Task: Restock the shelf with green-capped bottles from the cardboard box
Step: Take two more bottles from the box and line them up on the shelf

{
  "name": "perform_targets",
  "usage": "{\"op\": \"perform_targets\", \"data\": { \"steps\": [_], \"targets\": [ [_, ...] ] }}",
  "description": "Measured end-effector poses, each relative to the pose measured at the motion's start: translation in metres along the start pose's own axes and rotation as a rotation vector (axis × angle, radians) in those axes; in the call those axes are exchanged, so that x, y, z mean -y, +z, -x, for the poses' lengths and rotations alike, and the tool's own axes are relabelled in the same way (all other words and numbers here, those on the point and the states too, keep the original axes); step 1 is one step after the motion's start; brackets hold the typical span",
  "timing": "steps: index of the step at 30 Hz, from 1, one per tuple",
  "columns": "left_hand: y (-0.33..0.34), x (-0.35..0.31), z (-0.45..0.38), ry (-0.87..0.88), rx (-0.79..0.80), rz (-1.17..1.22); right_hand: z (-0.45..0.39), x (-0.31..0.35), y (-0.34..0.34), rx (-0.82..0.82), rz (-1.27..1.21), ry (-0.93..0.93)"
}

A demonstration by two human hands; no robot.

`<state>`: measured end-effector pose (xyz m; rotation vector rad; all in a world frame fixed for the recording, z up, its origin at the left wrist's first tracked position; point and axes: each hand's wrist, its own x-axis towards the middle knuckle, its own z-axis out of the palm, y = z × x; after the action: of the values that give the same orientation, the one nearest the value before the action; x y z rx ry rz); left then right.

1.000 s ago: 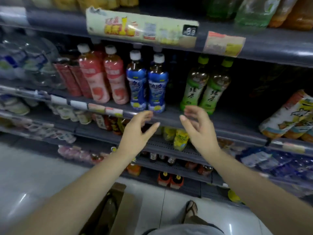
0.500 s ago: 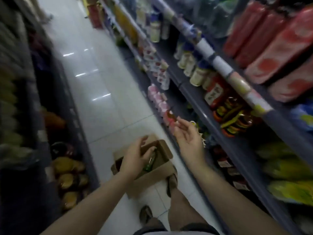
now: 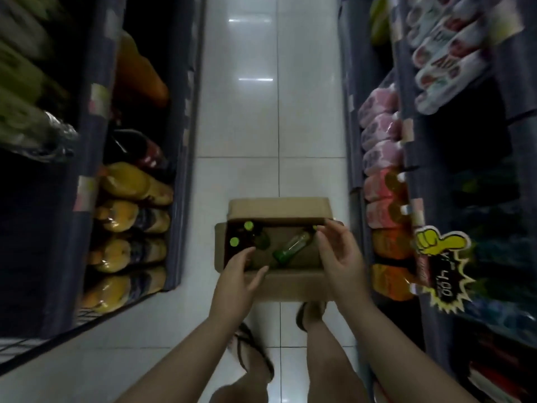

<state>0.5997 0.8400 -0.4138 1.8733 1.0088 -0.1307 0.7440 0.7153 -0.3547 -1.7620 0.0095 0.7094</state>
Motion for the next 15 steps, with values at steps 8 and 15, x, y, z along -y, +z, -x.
{"op": "perform_targets", "data": {
  "steps": [8,15],
  "targets": [
    [0.069,0.105,-0.071,-0.155,-0.078,0.075,-0.079,-0.136,0.046,0.146,0.170,0.065],
    [0.102,0.184,-0.110,-0.284,-0.172,0.086,-0.136,-0.230,0.110,0.236,0.290,0.047]
  ]
}}
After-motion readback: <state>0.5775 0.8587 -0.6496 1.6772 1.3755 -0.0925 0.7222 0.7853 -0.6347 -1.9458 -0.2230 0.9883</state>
